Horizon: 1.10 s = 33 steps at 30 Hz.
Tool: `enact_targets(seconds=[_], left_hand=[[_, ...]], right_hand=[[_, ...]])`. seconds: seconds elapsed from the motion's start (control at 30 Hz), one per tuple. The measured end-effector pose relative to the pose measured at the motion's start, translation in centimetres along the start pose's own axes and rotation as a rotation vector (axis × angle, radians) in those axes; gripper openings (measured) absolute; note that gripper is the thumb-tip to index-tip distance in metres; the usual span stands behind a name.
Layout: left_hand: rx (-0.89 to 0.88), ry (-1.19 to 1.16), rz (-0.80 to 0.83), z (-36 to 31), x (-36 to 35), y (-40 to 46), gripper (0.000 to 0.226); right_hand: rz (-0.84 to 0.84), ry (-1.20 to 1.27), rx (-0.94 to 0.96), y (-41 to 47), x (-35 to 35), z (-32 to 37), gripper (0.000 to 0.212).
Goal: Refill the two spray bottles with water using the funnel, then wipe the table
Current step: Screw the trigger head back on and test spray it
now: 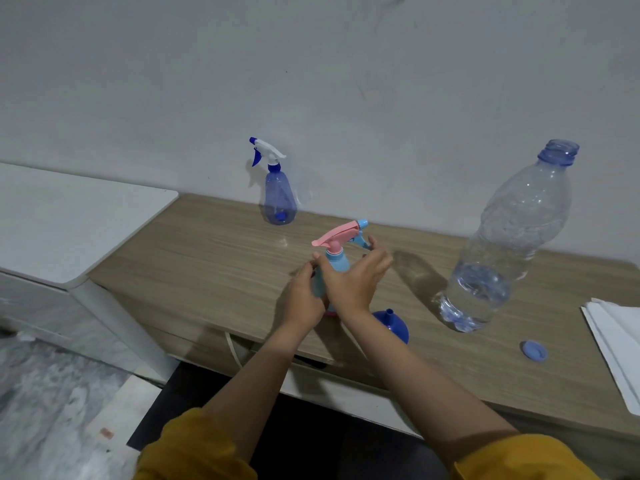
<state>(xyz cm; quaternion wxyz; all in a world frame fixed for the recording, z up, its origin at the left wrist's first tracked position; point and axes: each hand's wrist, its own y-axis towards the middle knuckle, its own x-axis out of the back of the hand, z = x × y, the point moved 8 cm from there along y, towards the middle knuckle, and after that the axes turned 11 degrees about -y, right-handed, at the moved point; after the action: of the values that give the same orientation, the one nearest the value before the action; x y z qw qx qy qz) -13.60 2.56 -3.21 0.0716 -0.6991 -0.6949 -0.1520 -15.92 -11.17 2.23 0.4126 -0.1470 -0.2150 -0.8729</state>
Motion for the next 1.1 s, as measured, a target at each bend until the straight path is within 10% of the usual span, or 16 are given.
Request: enact_targets(seconds=[0.47, 1.1], left_hand=[[0.003, 0.430, -0.046, 4.2, 10.4, -0.9, 0.082], [-0.029, 0.619, 0.101, 10.4, 22.3, 7.2, 0.082]], right_hand=[[0.021, -0.101, 0.150, 3.5, -4.3, 5.3, 0.034], [0.954, -0.552, -0.092, -6.4, -16.8, 5.9, 0.022]])
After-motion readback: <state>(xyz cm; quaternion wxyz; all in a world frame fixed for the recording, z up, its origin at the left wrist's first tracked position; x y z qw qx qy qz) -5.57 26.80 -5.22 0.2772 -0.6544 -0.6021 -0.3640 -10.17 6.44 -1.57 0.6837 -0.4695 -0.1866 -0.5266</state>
